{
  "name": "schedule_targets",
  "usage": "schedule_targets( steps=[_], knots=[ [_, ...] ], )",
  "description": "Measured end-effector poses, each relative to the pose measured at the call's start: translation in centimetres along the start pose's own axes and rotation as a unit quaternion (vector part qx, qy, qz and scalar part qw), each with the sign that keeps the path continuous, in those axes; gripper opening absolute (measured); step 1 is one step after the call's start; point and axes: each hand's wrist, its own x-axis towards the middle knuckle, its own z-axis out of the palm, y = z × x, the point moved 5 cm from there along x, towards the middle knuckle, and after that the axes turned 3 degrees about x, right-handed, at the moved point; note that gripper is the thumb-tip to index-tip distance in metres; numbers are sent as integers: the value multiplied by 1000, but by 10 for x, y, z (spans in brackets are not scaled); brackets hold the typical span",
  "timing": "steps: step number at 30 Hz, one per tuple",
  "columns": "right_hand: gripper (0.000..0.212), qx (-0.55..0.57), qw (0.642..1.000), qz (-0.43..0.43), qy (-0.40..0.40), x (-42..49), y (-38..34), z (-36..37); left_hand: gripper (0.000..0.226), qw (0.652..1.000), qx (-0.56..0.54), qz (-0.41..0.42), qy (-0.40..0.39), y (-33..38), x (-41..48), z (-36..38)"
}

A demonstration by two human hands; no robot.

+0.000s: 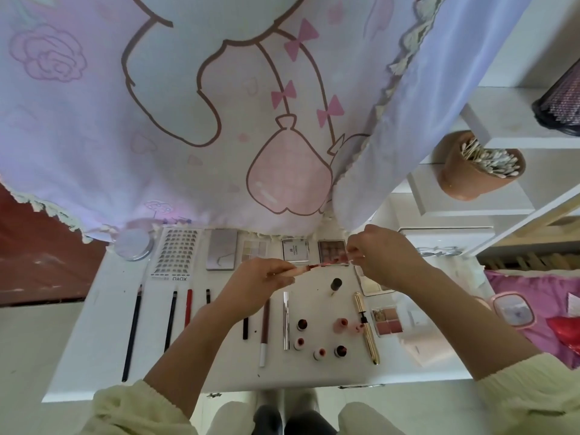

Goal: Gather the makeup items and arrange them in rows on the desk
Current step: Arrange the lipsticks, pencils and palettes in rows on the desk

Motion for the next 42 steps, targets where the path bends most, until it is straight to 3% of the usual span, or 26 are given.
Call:
schedule_targets(
  steps=[2,6,10,15,21,26,35,37,42],
  knots=[
    [17,18,1000,-1,25,-1,7,0,21,1000,-3,0,14,-4,2,0],
    [15,158,986,23,50,-2,23,9,20,998,-35,-1,46,-4,2,3],
    [8,360,928,85,50,-8,31,27,18,992,-77,-51,84,-12,-2,12],
    [13,461,880,114,23,-9,22,52,19,974,-178,-101,93,-17,3,34],
    [18,437,890,127,27,8,13,68,5,952,-236,-131,146,-20,14,48],
    [14,427,897,115,19,33,15,73,11,945,-243,-154,154,-28,34,60],
    [7,321,937,102,-94,63,44,117,25,967,-165,-145,130,-40,71,81],
    [20,300,942,102,-107,65,47,128,22,974,-135,-138,120,-41,76,85],
    [27,283,947,95,-121,69,48,146,9,981,-83,-134,111,-41,83,93]
  ],
)
